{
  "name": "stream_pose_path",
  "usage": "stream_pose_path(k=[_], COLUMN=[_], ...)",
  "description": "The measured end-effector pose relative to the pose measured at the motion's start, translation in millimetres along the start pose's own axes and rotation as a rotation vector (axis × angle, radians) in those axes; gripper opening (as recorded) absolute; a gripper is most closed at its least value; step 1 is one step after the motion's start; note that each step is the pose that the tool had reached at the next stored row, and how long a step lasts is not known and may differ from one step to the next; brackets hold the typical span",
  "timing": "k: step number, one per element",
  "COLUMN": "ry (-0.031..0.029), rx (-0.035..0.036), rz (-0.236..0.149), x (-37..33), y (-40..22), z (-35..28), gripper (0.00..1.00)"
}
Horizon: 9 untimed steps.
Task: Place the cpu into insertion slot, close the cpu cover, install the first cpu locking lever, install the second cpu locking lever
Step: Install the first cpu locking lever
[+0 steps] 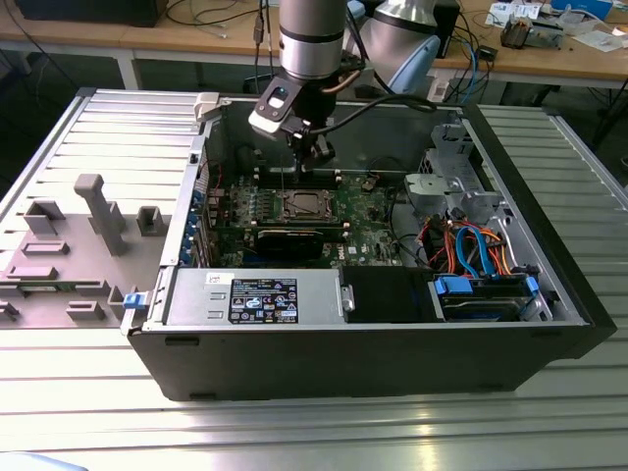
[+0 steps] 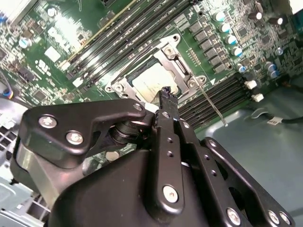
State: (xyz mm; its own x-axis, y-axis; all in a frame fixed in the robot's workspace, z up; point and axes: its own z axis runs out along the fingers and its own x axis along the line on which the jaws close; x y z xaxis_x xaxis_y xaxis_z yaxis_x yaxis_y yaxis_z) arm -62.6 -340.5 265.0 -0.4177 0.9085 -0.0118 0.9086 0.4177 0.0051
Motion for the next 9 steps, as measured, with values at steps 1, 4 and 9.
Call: stream_pose_path(k=[1,4,9], ry=[0.0001,0.0003,0.0013], rx=[-0.0003,-0.0009,-0.0018], rz=[-0.024,-0.072,-0.185], x=[0.0,0.0,-0.2], y=[0.0,0.0,-1.1], z=[0.0,0.0,0.1], gripper=[0.11,0.11,0.11])
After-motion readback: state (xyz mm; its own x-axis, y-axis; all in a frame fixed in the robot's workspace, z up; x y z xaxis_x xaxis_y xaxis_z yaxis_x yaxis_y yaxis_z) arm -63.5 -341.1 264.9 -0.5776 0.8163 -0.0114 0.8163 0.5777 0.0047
